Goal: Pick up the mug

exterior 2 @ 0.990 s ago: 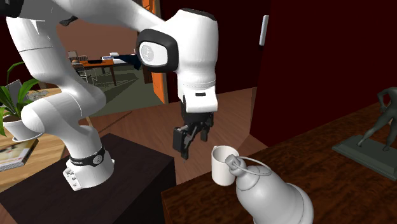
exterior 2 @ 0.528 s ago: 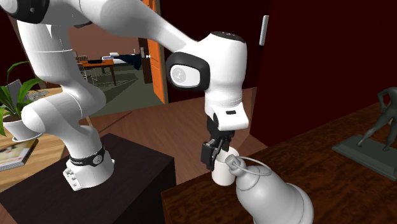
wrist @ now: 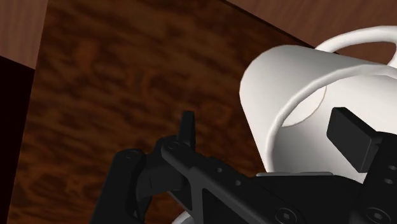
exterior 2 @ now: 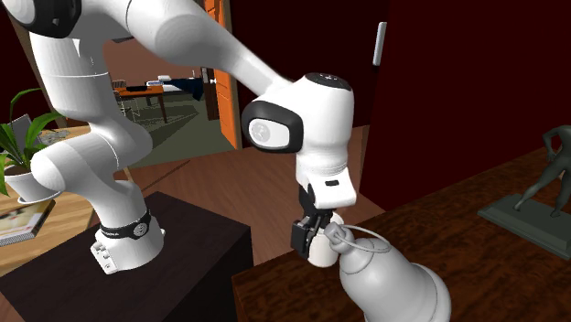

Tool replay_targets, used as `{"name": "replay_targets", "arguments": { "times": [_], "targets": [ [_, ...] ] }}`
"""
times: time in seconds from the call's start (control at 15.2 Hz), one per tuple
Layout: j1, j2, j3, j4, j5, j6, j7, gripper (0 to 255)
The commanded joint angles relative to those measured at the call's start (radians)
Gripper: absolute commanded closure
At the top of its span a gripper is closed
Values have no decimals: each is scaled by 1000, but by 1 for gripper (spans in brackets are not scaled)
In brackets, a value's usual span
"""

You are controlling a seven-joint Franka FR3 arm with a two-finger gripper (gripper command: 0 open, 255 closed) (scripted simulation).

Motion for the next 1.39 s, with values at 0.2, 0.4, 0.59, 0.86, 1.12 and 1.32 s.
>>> {"name": "replay_targets", "arguments": {
  "times": [0.2, 0.4, 0.59, 0.86, 1.12, 1.32],
  "targets": [
    [0, 2, 0, -3, 0, 6, 0, 255],
    [0, 3, 0, -3, 0, 6, 0, 255],
    [0, 3, 0, -1, 0, 5, -1, 255],
    [-1, -26, 0, 21, 0, -46, 1, 255],
    [-1, -52, -1, 46, 1, -98, 3, 255],
    [-2, -69, -1, 67, 1, -136, 4, 255]
  ]
}}
